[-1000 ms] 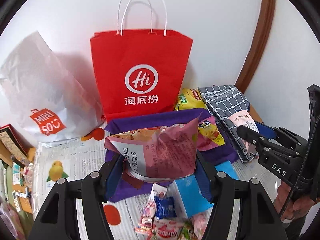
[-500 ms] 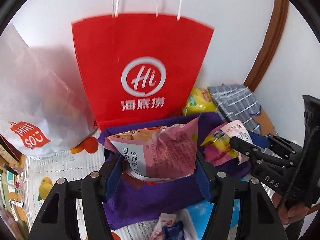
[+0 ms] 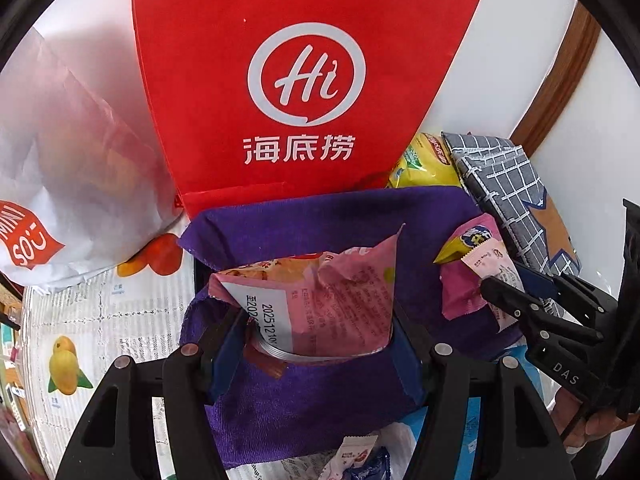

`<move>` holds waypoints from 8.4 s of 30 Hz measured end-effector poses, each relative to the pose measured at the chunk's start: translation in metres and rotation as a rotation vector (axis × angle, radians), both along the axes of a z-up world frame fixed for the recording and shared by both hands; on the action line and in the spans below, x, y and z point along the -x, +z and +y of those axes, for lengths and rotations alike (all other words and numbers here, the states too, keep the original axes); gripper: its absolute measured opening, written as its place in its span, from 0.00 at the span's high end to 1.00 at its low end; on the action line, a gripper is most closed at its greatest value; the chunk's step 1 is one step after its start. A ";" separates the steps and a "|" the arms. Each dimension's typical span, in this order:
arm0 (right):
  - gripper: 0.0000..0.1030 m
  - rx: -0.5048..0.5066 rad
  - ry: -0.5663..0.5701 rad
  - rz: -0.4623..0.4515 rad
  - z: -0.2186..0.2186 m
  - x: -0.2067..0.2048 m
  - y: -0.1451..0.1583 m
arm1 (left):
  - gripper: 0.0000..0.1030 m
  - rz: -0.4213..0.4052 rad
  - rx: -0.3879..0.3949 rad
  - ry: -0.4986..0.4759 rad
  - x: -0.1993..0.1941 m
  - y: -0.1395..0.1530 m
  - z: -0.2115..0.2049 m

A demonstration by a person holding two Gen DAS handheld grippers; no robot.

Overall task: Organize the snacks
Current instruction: 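Carry both pink snacks onto the purple towel and open both grippers, then withdraw both grippers from the purple towel back toward the snack pile, then grasp the pink candy bar with the left gripper while the right grasps a pink pastry packet, then lift both pink snacks and carry them toward the purple towel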

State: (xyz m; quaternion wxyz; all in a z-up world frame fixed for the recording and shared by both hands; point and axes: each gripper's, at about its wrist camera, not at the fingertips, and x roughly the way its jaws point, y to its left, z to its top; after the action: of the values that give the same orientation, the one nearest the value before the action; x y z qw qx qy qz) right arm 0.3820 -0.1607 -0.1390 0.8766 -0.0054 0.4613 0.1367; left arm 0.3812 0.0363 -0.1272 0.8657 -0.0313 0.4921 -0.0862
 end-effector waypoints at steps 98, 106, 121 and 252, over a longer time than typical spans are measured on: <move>0.34 0.040 -0.239 -0.025 -0.052 0.184 0.035 | 0.25 -0.140 -0.018 -0.099 0.106 0.086 -0.010; 0.30 0.018 -0.152 0.006 -0.020 0.203 0.031 | 0.25 -0.080 -0.007 0.005 0.142 0.064 0.027; 0.37 -0.044 -0.054 0.145 0.038 0.184 -0.022 | 0.25 0.017 0.018 0.131 0.187 0.003 0.066; 0.62 0.002 -0.176 -0.179 -0.048 0.212 0.067 | 0.81 -0.179 0.022 -0.145 0.215 0.077 -0.036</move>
State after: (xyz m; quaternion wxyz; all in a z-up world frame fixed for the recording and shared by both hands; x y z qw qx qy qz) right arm 0.1696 -0.2088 -0.0722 0.9229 0.0219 0.3801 0.0578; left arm 0.1660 0.0003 -0.0503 0.8973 0.0026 0.4127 -0.1564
